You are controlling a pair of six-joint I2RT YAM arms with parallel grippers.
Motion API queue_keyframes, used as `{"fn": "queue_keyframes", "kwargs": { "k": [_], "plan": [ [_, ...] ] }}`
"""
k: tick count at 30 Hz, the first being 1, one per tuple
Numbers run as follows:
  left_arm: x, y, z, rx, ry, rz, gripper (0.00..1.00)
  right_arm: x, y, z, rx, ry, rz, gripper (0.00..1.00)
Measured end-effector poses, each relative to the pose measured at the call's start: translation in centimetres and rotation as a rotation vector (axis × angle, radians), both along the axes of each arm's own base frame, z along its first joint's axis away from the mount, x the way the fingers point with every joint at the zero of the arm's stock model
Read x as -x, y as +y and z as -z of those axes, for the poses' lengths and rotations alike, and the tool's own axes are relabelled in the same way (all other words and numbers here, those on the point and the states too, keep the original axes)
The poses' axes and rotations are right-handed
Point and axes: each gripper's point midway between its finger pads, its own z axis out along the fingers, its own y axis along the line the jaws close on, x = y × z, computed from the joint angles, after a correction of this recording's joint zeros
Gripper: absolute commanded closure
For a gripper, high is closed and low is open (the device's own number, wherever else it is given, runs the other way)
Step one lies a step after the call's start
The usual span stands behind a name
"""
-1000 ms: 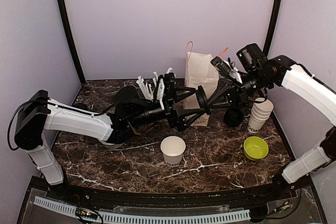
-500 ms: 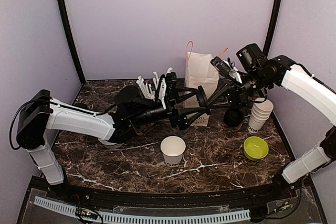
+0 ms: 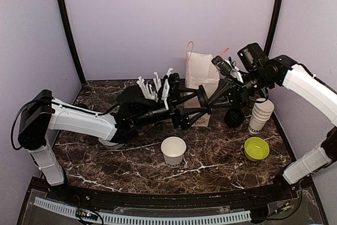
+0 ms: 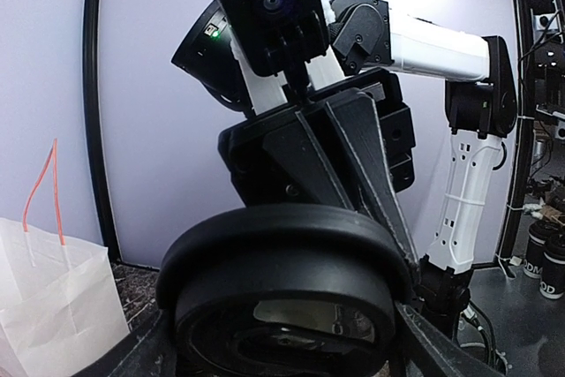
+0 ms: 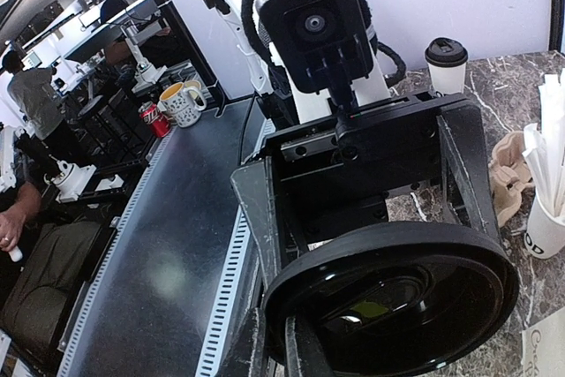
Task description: Pack the takeout coffee
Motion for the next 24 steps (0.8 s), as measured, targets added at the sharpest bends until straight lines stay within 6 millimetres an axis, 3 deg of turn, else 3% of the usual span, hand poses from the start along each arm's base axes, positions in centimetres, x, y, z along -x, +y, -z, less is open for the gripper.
{"fn": "queue_keyframes", "kwargs": {
  "k": [5,10,17,21,24],
  "plan": [
    [0.0,-0.1,0.0,-0.001,-0.001,0.001,0.23,0.0,0.0,0.0,0.001,0.002,0.002,0.92],
    [-0.2,-0.2,0.0,-0.011,0.006,-0.004,0.25,0.0,0.0,0.0,0.006,0.006,0.004,0.66],
    [-0.4,-0.4,1.6,-0.145,0.052,-0.015,0.28,-1.0,-1.9,0.8,0.05,-0.059,0.104,0.56],
    [0.1,1.0,1.5,-0.274,0.087,-0.032,0.28,-1.1,-3.9,2.6,0.082,-0.08,0.176,0.55],
    [0.2,2.1,0.0,-0.377,0.107,-0.06,0.29,-1.2,-4.3,5.7,0.135,-0.059,0.192,0.55]
  ]
}}
